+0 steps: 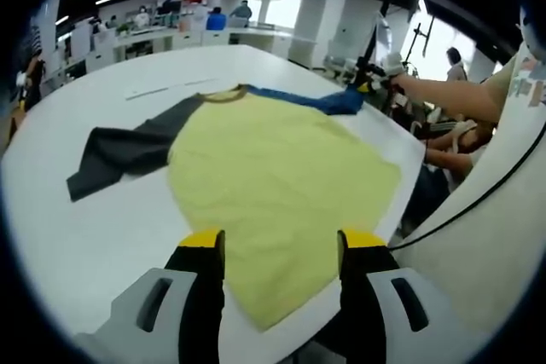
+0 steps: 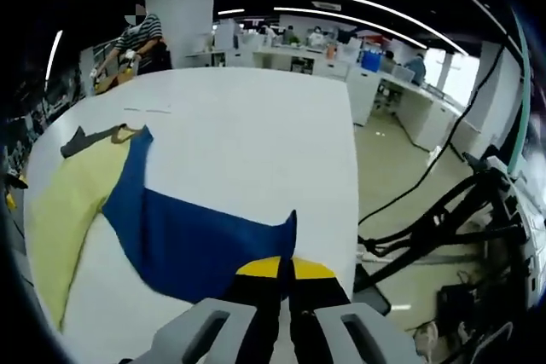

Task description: Fold the garment on the visible template until the final outline fits inside the template.

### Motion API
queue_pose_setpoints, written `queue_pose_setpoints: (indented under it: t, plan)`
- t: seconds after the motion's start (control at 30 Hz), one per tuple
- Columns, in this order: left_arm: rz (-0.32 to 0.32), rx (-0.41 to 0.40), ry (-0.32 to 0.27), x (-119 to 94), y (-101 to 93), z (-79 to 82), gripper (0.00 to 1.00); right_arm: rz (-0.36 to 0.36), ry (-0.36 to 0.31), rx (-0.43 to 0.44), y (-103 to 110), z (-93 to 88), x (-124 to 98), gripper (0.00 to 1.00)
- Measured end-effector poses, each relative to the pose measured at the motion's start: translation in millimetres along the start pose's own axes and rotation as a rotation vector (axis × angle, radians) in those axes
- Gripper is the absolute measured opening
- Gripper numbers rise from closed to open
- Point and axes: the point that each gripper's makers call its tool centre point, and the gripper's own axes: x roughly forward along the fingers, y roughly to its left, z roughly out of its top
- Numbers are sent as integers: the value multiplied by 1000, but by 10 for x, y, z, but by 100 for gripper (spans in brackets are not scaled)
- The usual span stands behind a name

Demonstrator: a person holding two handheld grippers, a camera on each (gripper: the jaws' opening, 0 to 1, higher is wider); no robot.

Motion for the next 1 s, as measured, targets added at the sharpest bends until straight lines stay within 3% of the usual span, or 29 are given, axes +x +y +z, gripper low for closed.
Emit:
queue_pose_setpoints:
  t: [0.33,0.6,0.67,0.8,1.0]
  plan:
    - [7,-6,4,13,9,7,50,-45,15,22,-218,-32,0,0]
    - [8,-7,6,23,16,21,50,-61,43,55,-257,-141,-2,0]
    - [8,-6,9,26,16,20,50,-62,91,115,-312,-251,27,0]
    - [7,-8,7,31,21,32,50,-56,139,129,-369,-403,67,0]
    - [3,-6,13,41,26,33,50,-49,135,136,-399,-422,83,0]
